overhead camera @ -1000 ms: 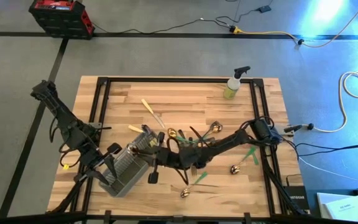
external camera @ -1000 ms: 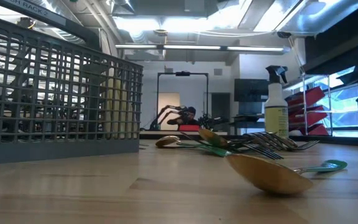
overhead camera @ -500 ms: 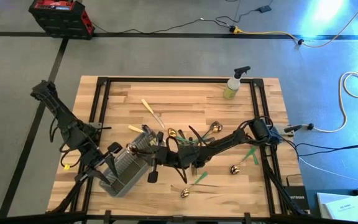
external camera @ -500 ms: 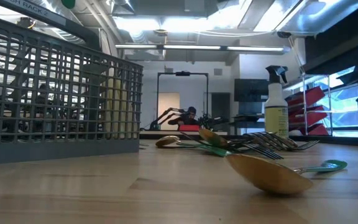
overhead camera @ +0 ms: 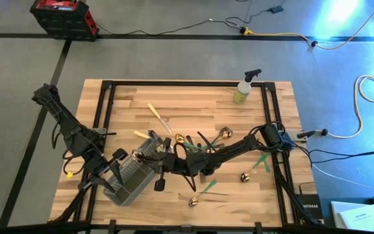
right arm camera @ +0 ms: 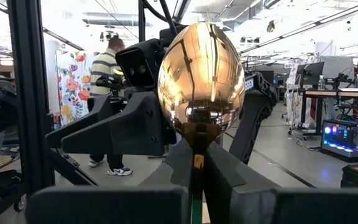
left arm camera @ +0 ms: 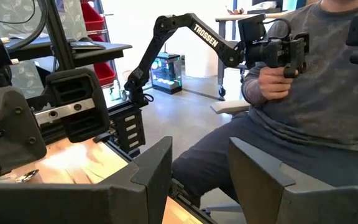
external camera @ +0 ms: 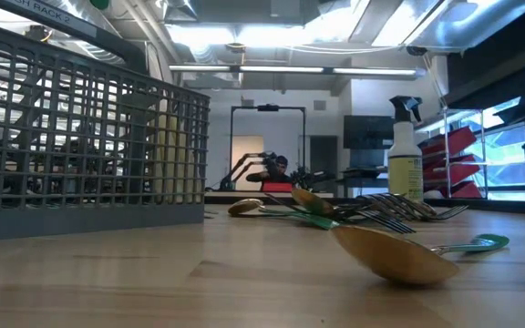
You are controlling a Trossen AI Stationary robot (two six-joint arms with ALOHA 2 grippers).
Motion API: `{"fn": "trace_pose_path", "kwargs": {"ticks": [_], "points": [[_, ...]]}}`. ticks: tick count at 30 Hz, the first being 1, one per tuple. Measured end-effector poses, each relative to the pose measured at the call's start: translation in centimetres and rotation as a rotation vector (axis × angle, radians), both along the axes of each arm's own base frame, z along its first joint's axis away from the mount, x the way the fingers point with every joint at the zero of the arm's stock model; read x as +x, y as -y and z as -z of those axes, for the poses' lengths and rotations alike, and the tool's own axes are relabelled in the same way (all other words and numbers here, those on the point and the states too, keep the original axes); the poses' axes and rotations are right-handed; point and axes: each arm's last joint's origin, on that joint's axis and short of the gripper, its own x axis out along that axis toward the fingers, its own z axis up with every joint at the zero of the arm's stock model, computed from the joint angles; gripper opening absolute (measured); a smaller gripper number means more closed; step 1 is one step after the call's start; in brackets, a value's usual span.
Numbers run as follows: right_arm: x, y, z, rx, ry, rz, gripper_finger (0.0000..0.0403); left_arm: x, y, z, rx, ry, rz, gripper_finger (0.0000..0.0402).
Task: Sort silverware
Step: Put the spoon into the silverware tray
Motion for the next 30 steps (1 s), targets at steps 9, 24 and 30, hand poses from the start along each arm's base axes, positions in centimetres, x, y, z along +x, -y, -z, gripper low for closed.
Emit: {"fn": "trace_pose_path", "kwargs": {"ticks": [9,24,30], "points": [[-0.10,-0.55,-0.04,-0.021,0.010,-0.087,0.0002,0.01,0.01,0.01,0.000,0.000,0.000,0.0140],[-0.06,-0.52,0.07,-0.035,-0.001,-0.084,0.0002,0.01,0.01,0.01,0.000,-0.001,0.000,0.0140],[-0.06,-0.57,0.08,-0.040,-0.001,-0.101,0.0002,0.01,0.01,0.01,0.000,-0.001,0.000,0.0140]]}}
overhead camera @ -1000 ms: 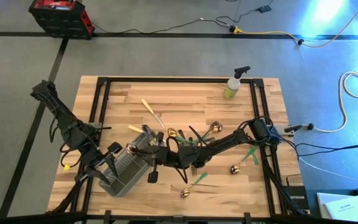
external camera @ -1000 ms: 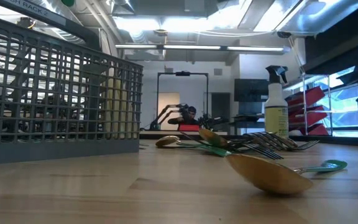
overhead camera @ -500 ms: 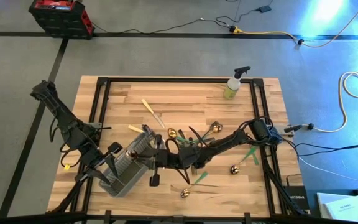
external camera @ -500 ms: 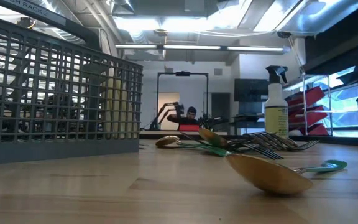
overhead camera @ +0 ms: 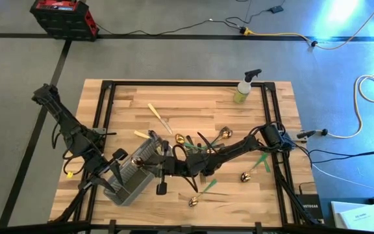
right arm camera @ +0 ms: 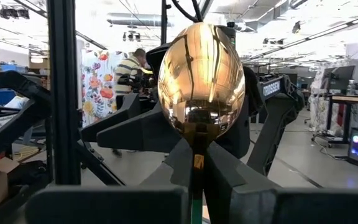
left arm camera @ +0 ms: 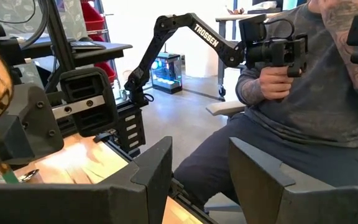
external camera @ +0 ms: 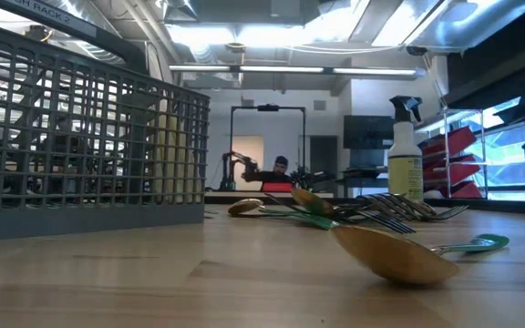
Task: Sort silverware
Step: Put the spoon into the silverware tray
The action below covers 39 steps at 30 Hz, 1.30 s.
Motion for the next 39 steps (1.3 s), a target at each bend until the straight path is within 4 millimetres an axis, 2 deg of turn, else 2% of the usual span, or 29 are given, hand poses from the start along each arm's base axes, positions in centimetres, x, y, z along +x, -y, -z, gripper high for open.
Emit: {"fn": "trace_pose_path", "kwargs": {"ticks": [23,32,39], "points": [[0.1,0.1,0.2,-0.011,-0.028,0.001,0.0002,0.0,0.0,0.0,0.000,0.000,0.000,0.0140],[0.7,1.6,0.4,-0.030,-0.002,-0.060,0.0002,0.0,0.0,0.0,0.000,0.000,0.000,0.0140],[1.5,2.9,1.9,-0.038,-0.035,-0.026,0.0002,0.0,0.0,0.0,0.000,0.000,0.000,0.0140]]}}
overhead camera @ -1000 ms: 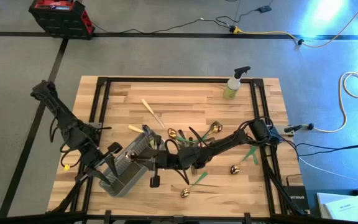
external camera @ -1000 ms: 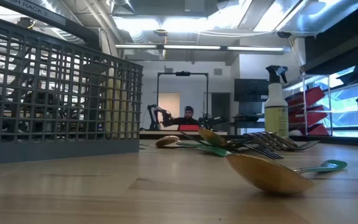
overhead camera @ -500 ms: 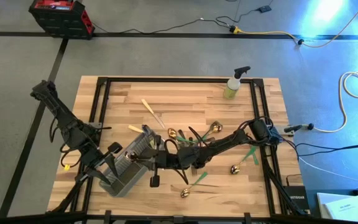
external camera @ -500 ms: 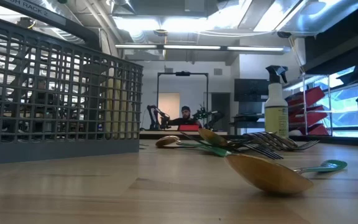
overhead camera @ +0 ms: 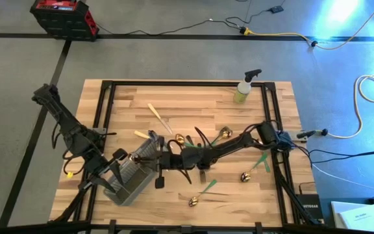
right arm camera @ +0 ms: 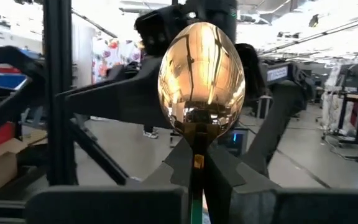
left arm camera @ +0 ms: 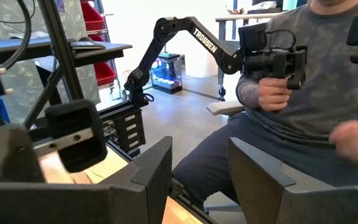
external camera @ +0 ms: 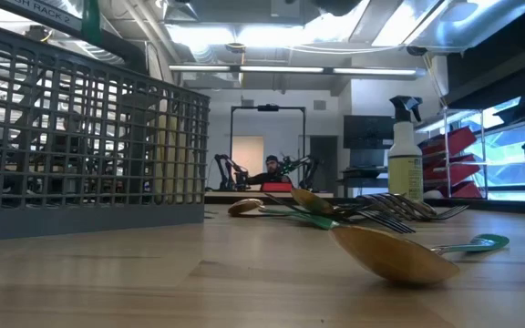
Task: Sort silverware
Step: Put the spoon into the silverware tray
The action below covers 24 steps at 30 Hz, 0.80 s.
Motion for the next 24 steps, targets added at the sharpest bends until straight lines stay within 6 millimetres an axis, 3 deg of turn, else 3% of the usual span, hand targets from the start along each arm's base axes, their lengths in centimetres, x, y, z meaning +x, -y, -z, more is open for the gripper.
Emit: {"fn": "trace_pose_path", "kwargs": {"ticks": [8,14,24], "points": [[1.3,1.5,3.6,0.056,-0.021,0.047,0.0002,0.0,0.0,0.0,0.000,0.000,0.000,0.0140],[1.4,1.8,4.5,0.100,-0.048,0.154,0.0002,0.0,0.0,0.0,0.000,0.000,0.000,0.0140],[0.7,-0.3,5.1,0.115,-0.103,0.320,0.0002,0.0,0.0,0.0,0.001,-0.001,0.000,0.0140]]}}
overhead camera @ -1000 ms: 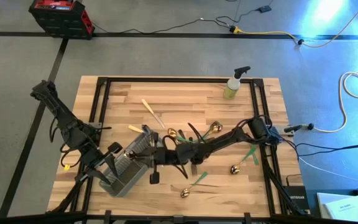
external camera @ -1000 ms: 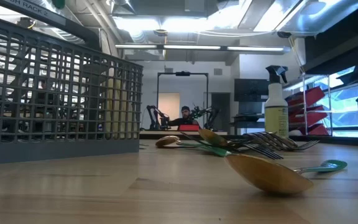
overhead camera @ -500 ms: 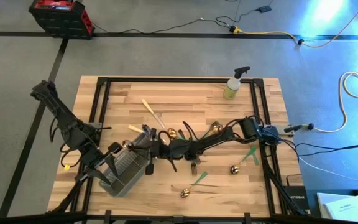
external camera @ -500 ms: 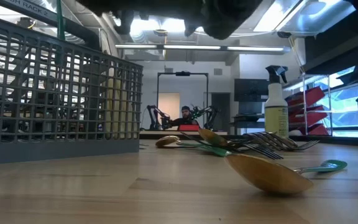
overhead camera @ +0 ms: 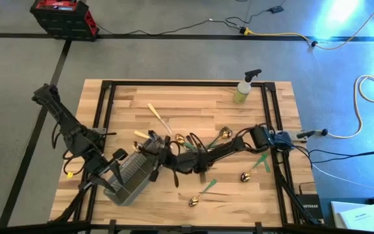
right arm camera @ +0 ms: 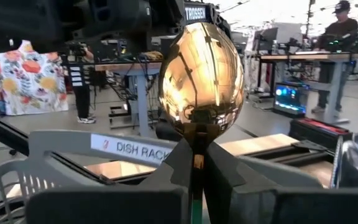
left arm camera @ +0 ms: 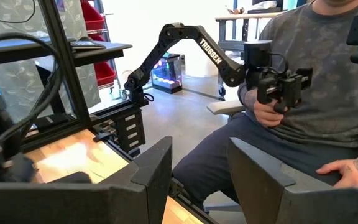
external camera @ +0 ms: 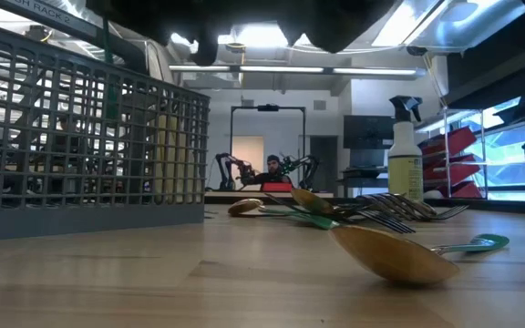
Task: Sort silverware
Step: Put the spoon into the silverware tray
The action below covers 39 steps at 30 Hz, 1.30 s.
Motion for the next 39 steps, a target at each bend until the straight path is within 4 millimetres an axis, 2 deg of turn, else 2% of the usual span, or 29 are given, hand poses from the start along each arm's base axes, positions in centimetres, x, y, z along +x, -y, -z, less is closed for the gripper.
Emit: {"fn": "trace_pose_path", "kwargs": {"ticks": [39], "points": [[-0.07,-0.17,0.19,0.027,-0.013,0.029,0.0012,-0.01,0.01,0.00,0.000,0.000,0.001,0.0140]]}}
